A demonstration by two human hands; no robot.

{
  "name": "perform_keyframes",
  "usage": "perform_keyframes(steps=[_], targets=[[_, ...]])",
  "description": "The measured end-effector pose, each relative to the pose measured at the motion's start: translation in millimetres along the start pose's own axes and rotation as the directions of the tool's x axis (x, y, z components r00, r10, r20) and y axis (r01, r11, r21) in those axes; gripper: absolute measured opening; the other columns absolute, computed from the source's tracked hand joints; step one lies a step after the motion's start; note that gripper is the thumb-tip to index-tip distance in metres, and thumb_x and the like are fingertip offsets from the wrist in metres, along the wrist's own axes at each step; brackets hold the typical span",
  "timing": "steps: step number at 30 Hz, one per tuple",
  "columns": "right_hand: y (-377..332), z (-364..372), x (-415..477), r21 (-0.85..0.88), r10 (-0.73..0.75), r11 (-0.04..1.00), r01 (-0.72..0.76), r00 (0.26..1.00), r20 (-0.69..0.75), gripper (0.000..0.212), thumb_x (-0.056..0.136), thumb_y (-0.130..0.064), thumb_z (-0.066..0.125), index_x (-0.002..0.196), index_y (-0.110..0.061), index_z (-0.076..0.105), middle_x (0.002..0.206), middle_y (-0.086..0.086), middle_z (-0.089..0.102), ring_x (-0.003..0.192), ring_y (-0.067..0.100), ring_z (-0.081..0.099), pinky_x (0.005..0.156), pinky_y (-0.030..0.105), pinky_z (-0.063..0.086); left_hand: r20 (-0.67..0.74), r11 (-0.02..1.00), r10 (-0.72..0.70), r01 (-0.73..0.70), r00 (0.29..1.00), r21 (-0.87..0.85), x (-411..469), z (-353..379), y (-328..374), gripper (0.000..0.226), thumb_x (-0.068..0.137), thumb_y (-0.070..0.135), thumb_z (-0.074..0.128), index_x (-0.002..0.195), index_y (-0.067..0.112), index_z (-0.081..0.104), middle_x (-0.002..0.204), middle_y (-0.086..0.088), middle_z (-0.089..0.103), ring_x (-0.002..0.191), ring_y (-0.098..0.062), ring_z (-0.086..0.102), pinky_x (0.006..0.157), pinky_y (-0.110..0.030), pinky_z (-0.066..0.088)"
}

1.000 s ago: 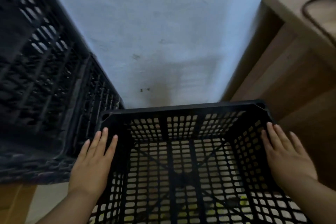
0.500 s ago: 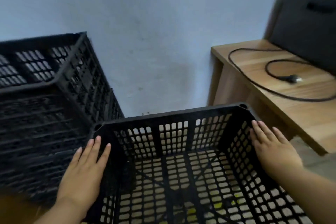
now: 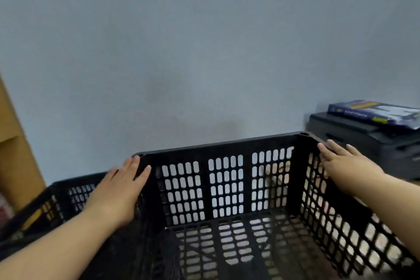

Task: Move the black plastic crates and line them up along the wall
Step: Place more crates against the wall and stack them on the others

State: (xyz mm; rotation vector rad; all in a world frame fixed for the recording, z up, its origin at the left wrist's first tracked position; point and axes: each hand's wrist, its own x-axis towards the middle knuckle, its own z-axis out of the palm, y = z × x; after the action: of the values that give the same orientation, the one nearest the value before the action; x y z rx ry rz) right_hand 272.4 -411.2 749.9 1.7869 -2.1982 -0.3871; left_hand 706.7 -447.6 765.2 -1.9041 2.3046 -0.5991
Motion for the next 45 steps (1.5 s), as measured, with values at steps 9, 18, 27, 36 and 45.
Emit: perform_keyframes(steps=[9, 18, 27, 36, 45], targets=[[9.8, -171.7, 50.6, -0.090, 0.018, 0.996, -0.029, 0.993, -0.117, 0.066, 0.092, -0.010, 0.036, 0.150, -0.011, 0.004, 0.158, 0.002, -0.019, 0.146, 0.028, -0.010, 0.117, 0.044, 0.012, -0.136, 0.984, -0.129, 0.144, 0.982, 0.108, 27.8, -97.1, -110.1, 0.096, 0.079, 0.003, 0.047, 0.146, 0.022, -0.018, 0.154, -0.011, -0.025, 0.143, -0.022, -0.019, 0.116, -0.037, -0.006], [-20.6, -284.1, 154.4, -0.096, 0.050, 0.993, -0.071, 0.977, -0.206, 0.084, 0.085, -0.012, 0.044, 0.148, -0.009, -0.012, 0.156, 0.006, -0.023, 0.146, 0.028, -0.008, 0.119, 0.034, 0.012, -0.224, 0.960, -0.229, 0.257, 0.947, 0.107, 100.2, -136.9, -206.9, 0.104, 0.075, 0.009, 0.059, 0.147, 0.024, -0.015, 0.155, -0.010, -0.022, 0.144, -0.023, -0.017, 0.116, -0.038, -0.004], [-143.6, -320.7, 241.9, -0.047, -0.127, 0.992, 0.119, 0.959, -0.251, 0.087, 0.082, -0.012, 0.054, 0.148, -0.006, -0.002, 0.157, 0.008, -0.020, 0.147, 0.027, -0.006, 0.118, 0.029, 0.015, -0.180, 0.911, -0.323, 0.357, 0.929, 0.207, 144.4, -105.5, -308.2, 0.107, 0.077, 0.012, 0.064, 0.146, 0.025, -0.017, 0.153, -0.008, -0.026, 0.142, -0.021, -0.020, 0.114, -0.037, -0.009], [-274.1, -321.4, 278.4, -0.009, -0.170, 0.985, 0.171, 0.976, -0.138, 0.092, 0.081, -0.009, 0.058, 0.149, -0.007, -0.003, 0.157, 0.006, -0.021, 0.147, 0.023, -0.007, 0.117, 0.029, 0.018, -0.069, 0.940, -0.256, 0.265, 0.964, 0.215, 189.4, -21.8, -419.5, 0.106, 0.076, 0.007, 0.059, 0.141, 0.029, -0.022, 0.151, -0.006, -0.030, 0.140, -0.018, -0.024, 0.110, -0.034, -0.013], [-374.6, -329.7, 289.7, -0.044, -0.101, 0.994, 0.102, 0.995, 0.015, 0.095, 0.081, -0.017, 0.063, 0.148, -0.003, -0.003, 0.157, 0.009, -0.022, 0.147, 0.024, -0.007, 0.117, 0.033, 0.019, -0.006, 0.970, -0.105, 0.104, 0.994, 0.219, 244.5, 45.4, -515.6, 0.107, 0.077, 0.012, 0.061, 0.139, 0.028, -0.024, 0.152, -0.006, -0.028, 0.142, -0.020, -0.021, 0.114, -0.034, -0.007]])
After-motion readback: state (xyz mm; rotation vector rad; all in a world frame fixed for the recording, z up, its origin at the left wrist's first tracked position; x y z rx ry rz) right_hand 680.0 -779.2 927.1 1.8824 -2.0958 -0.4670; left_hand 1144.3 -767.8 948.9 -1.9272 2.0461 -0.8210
